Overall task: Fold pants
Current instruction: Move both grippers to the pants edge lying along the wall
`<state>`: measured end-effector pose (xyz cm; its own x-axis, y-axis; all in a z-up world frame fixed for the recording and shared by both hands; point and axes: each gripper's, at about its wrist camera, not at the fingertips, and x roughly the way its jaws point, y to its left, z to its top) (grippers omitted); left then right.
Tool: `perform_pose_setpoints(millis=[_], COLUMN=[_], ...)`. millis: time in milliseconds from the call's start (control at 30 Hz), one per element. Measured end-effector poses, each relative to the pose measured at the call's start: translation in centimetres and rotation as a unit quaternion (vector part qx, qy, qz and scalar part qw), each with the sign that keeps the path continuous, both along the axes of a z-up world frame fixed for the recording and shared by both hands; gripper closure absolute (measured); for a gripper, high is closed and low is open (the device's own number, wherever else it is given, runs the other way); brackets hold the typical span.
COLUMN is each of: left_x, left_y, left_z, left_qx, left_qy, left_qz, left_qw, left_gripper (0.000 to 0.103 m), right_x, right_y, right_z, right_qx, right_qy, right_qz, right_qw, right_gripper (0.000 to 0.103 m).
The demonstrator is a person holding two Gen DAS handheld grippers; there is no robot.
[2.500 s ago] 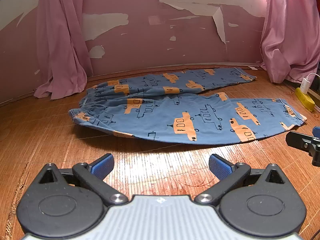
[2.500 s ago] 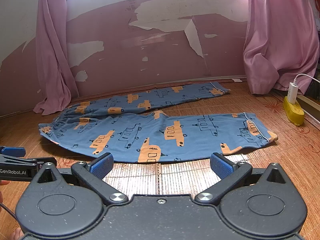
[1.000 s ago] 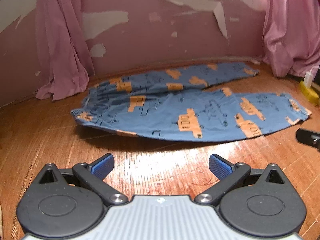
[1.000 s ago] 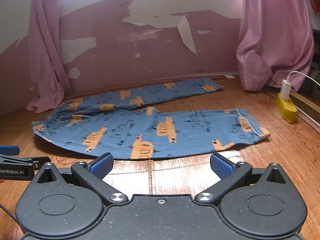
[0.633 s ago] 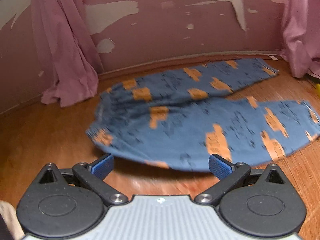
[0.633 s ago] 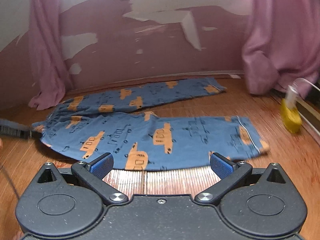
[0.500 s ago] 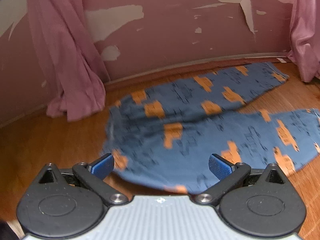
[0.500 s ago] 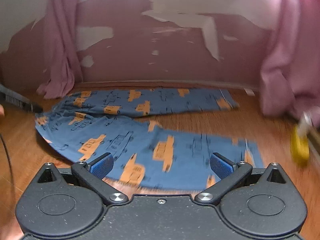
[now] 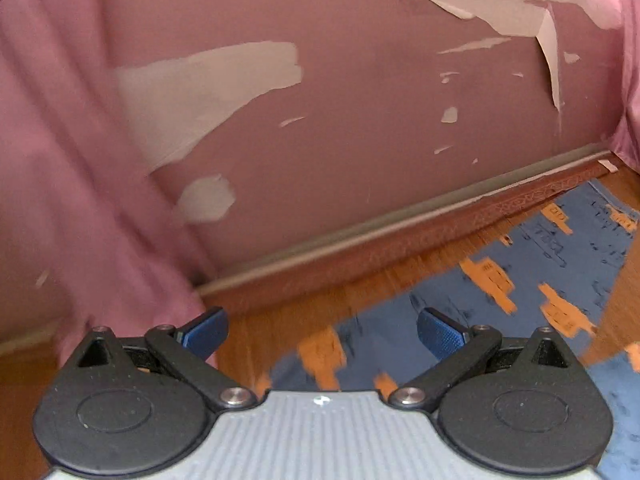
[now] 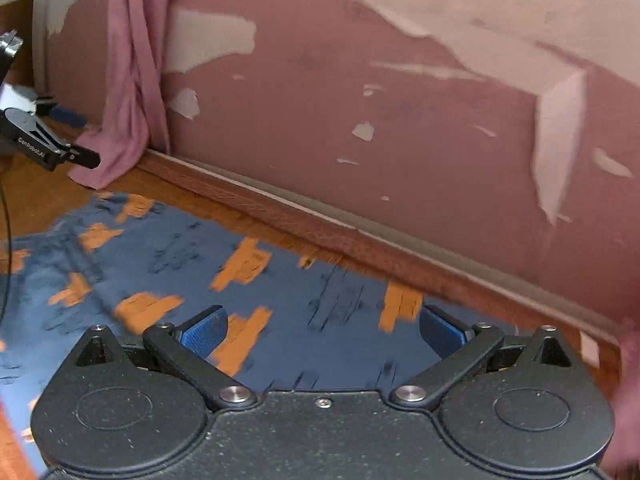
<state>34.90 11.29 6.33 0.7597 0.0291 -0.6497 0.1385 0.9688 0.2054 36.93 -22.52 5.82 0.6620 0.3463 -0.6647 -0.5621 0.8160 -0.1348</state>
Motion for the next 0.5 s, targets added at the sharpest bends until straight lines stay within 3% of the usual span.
perform_pose_setpoints(millis=[133, 200, 500], left_x=[4.8, 6.1, 8.8], left_y=[-0.5, -0.9, -1.7], left_z=[-3.5, -5.1, -8.4], left_qx=[0.023, 0.033, 0.011], left_qy=[0.022, 0.035, 0.087], left_qz=[-0.054, -0.077, -0.127], left_qw=[0.9980, 0.9958, 0.9881], left_gripper=[0.002, 0.008, 0.020], right_x=[6.0, 8.3, 14.1], right_y=[1.3, 1.7, 2.7], right_z=[-2.3, -3.5, -7.3], right_qx=[-0.036, -0.046, -0.019], right_qy=[0.016, 0.030, 0.078], right_qz=[0.030, 0.037, 0.055], right_qw=[0.999, 0.998, 0.995], right_gripper=[0.010, 0.013, 0.019])
